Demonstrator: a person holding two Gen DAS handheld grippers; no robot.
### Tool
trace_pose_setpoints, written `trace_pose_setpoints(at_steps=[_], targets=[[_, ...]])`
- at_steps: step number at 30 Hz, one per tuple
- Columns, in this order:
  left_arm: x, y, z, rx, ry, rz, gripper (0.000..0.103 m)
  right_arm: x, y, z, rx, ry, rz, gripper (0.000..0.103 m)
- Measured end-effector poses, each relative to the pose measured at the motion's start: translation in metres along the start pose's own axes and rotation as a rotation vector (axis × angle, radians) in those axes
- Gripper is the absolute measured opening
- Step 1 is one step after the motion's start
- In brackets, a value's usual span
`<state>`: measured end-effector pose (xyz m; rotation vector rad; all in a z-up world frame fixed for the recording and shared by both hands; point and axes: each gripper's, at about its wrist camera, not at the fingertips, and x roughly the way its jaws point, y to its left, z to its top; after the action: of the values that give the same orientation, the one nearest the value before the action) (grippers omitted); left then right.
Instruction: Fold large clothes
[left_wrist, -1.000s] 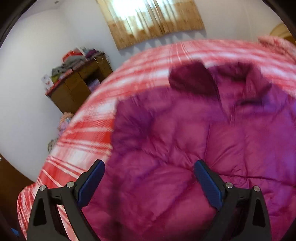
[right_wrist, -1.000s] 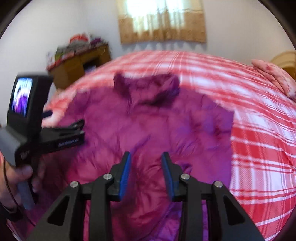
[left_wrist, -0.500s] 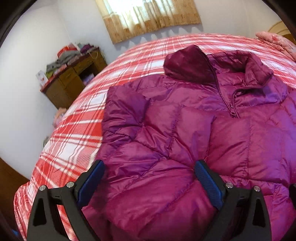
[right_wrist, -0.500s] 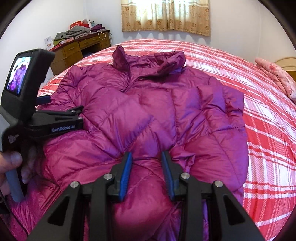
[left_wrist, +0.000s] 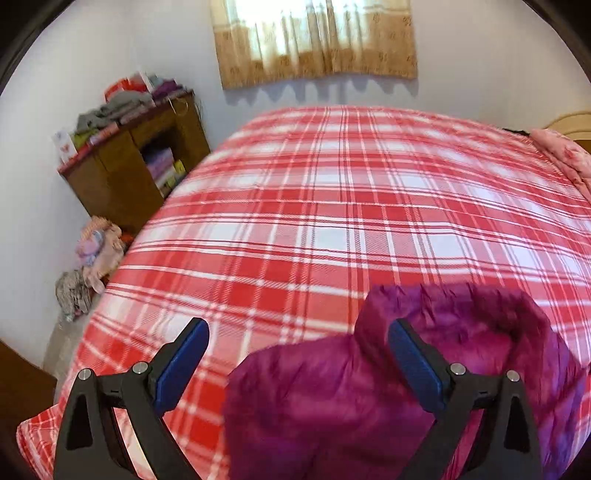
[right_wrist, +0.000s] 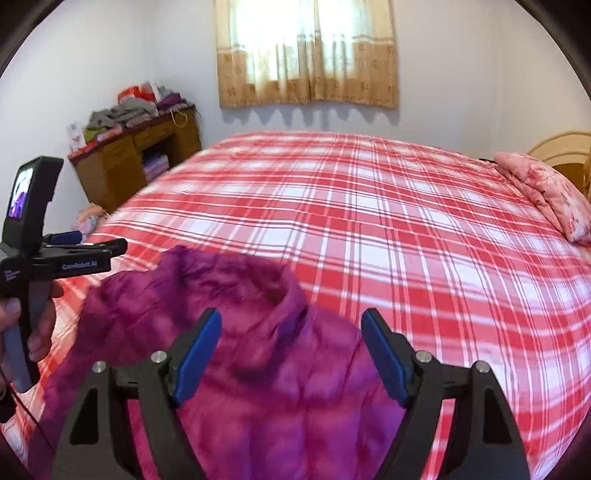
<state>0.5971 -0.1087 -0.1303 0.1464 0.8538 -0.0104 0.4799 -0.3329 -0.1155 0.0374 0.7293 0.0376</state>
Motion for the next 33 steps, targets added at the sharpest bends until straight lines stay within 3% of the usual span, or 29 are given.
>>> trace_pose_setpoints(at_steps=[2, 8, 9, 10, 11, 12, 16, 18, 21, 25, 33], targets=[[0.023, -0.012, 0.009, 0.017, 0.041, -0.031, 0.098, 0.024, 0.001, 0.01, -0.012, 0.046, -0.008, 0.081], [0.069, -0.046, -0.005, 0.15, 0.074, 0.01, 0.098, 0.073, -0.007, 0.01, -0.048, 0.142, -0.03, 0.077], [0.069, -0.048, -0.009, 0.169, 0.055, 0.017, 0.085, 0.079, -0.008, 0.008, -0.06, 0.161, -0.024, 0.071], [0.069, -0.048, -0.011, 0.185, 0.041, 0.011, 0.041, 0.087, -0.008, 0.004, -0.079, 0.184, -0.016, 0.047], [0.069, -0.048, -0.013, 0.204, 0.054, -0.012, 0.016, 0.091, -0.009, 0.004, -0.091, 0.198, -0.008, 0.019], [0.066, -0.043, -0.014, 0.197, 0.073, -0.051, 0.007, 0.093, -0.01, -0.001, -0.106, 0.211, 0.007, 0.01], [0.023, -0.026, -0.025, 0.197, -0.074, -0.08, 0.007, 0.065, -0.004, -0.014, -0.177, 0.108, -0.015, 0.01], [0.009, -0.022, -0.036, 0.2, -0.112, -0.092, 0.007, 0.052, -0.002, -0.021, -0.188, 0.064, -0.02, 0.009], [0.004, -0.026, -0.06, 0.247, -0.127, -0.083, 0.007, 0.045, 0.002, -0.039, -0.223, 0.057, -0.046, 0.008], [0.018, -0.028, -0.09, 0.284, -0.092, -0.06, 0.007, 0.046, 0.005, -0.056, -0.232, 0.082, -0.056, 0.007], [0.037, -0.04, -0.104, 0.332, -0.075, -0.013, 0.007, 0.068, 0.007, -0.073, -0.241, 0.158, -0.105, 0.007]])
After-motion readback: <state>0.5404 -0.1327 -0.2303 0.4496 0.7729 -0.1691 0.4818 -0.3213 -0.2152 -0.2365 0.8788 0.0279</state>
